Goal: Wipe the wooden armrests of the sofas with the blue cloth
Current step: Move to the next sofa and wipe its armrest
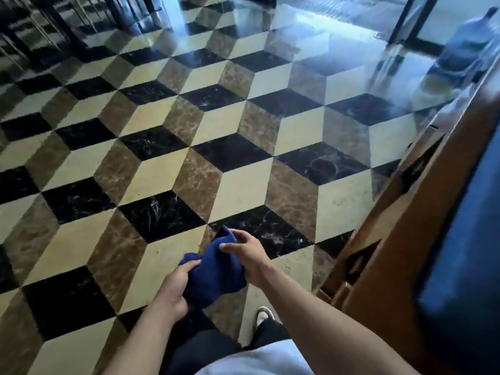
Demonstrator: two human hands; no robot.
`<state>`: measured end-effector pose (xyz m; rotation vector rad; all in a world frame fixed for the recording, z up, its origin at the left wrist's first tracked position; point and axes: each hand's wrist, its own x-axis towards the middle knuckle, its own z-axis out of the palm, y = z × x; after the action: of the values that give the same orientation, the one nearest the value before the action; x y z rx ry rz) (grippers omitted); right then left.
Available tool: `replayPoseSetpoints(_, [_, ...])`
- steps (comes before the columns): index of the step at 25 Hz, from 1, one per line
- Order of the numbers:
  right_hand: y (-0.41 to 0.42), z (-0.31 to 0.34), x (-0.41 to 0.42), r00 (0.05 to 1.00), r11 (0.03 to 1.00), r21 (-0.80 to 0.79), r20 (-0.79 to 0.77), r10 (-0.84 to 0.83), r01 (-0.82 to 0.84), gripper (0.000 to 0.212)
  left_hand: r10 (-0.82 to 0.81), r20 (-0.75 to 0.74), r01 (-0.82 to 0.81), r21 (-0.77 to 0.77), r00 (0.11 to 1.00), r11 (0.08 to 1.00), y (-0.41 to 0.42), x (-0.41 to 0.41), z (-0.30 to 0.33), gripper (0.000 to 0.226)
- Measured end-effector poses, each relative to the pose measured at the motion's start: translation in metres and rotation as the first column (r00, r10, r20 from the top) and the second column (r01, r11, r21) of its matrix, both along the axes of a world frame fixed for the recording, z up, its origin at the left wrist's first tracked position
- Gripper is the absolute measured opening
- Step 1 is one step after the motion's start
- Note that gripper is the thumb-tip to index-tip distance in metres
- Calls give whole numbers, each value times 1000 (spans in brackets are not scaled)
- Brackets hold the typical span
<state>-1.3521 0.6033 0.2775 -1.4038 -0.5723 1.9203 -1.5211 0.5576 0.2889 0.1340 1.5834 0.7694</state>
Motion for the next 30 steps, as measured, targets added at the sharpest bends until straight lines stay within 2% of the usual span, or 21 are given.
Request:
replayPoseSetpoints(1, [26,2,6,1000,1000,-23,16,-17,18,34,-38,30,38,22,999,999,35,2,1,18])
replayPoseSetpoints(3, [77,-3,18,990,995,-101,140,2,13,11,-113,67,109,67,991,992,109,11,1,15])
replayPoseSetpoints(4, [102,-8,23,982,984,-176,186,18,15,13,-159,72,153,87,985,984,146,17,-1,17])
replayPoseSetpoints(5, [125,-13,28,979,966,-257,199,39,14,26,-197,92,187,107,976,977,179,24,-2,19])
replayPoseSetpoints(7, [175,-16,37,992,936,-351,128,4,42,37,-262,153,243,131,953,961,247,41,-7,26])
replayPoseSetpoints(9, [234,-17,46,978,923,-328,98,-182,204,35,-392,208,364,159,896,918,322,56,-19,24])
replayPoseSetpoints(10, [255,-12,52,955,909,-291,92,-284,298,32,-440,201,416,151,875,897,350,64,-20,30])
replayPoseSetpoints(13, [330,5,79,849,841,-118,95,-520,528,30,-579,234,584,54,781,810,436,93,-19,39])
replayPoseSetpoints(16, [394,20,124,824,837,30,158,-544,547,19,-756,276,759,121,593,639,513,140,-15,25])
replayPoseSetpoints(17, [415,20,141,814,834,49,190,-548,550,17,-784,264,786,125,562,606,540,162,-19,23])
replayPoseSetpoints(20, [466,3,204,708,726,34,198,-678,686,11,-848,83,839,123,524,530,615,243,-28,16])
replayPoseSetpoints(23, [516,-28,271,582,590,-17,190,-790,807,7,-824,-3,812,176,566,557,686,323,-38,15])
replayPoseSetpoints(26, [583,-37,347,576,576,-27,91,-812,817,14,-795,-42,780,229,605,582,757,405,-40,17])
replayPoseSetpoints(28, [626,-20,391,538,537,-26,6,-843,843,19,-834,-44,830,145,550,539,800,458,-33,27])
replayPoseSetpoints(30, [660,6,433,494,499,-42,-86,-865,866,24,-895,123,900,36,428,435,834,503,-21,50])
